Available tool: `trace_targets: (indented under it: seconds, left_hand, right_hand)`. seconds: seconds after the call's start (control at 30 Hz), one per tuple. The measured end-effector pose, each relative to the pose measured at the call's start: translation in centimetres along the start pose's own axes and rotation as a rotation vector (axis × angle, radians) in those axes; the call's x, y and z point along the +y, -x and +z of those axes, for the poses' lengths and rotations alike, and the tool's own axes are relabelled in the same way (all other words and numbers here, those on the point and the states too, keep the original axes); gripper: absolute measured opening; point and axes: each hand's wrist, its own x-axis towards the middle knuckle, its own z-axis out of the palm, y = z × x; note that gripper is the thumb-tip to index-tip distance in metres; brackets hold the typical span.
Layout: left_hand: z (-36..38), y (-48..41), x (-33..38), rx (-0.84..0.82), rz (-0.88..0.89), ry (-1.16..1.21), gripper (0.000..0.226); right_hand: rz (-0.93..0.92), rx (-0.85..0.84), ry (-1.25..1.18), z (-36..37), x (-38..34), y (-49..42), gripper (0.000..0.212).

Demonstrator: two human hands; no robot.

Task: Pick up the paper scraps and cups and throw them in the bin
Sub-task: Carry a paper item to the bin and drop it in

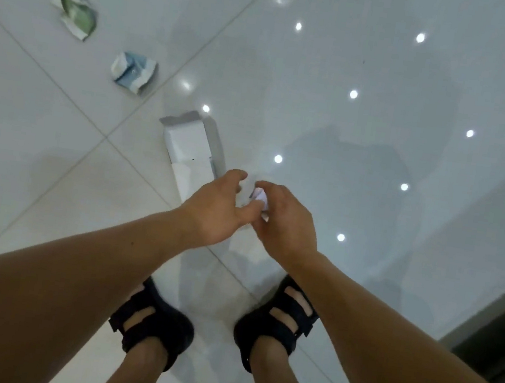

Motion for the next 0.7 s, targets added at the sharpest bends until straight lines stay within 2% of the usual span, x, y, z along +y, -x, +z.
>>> trace_targets:
  seconds: [0.07,0.17,0.23,0.33,0.43,0.53,0.63,0.7]
  left_hand:
    - [-2.4,1.2,0.4,0.045,0.011,0.024,0.061]
    - [-5.7,2.7,-0.2,0.114,0.007,0.048,0.042]
    - [-7.2,3.7,-1.5,0.157,-0.013,0.083,0.042]
    - [-8.5,4.6,-4.5,0.216,-0.053,0.099,0.048]
    - [-9.0,4.8,-9.1,0.288,-0.131,0.095,0.045]
    - [-9.0,4.6,-14.1,0.346,-0.2,0.125,0.04]
    - [-8.1,4.3,-18.1,0.369,-0.217,0.094,0.03]
    - [-7.5,4.3,-19.8,0.38,-0.217,0.095,0.024]
  right_hand:
    - [-0.066,0.001,-0.046,-0.4,-3.6,-0.1,0.037]
    - [-0.052,0.003,-0.149,-0.5,-7.5,-0.6,0.044]
    - [-0.05,-0.022,-0.19,0.3,-9.3,-0.9,0.051]
    - [-0.049,-0.092,-0.256,2.4,-10.7,-1.4,0.074]
    - [-0.03,-0.094,-0.056,5.0,-9.6,-3.1,0.1]
    - [0.089,0.053,0.207,7.7,-7.9,-5.7,0.116]
    - [0.273,0.098,0.277,10.8,-7.6,-8.2,0.133]
    - [0.319,0.117,0.293,12.8,-7.8,-9.2,0.137]
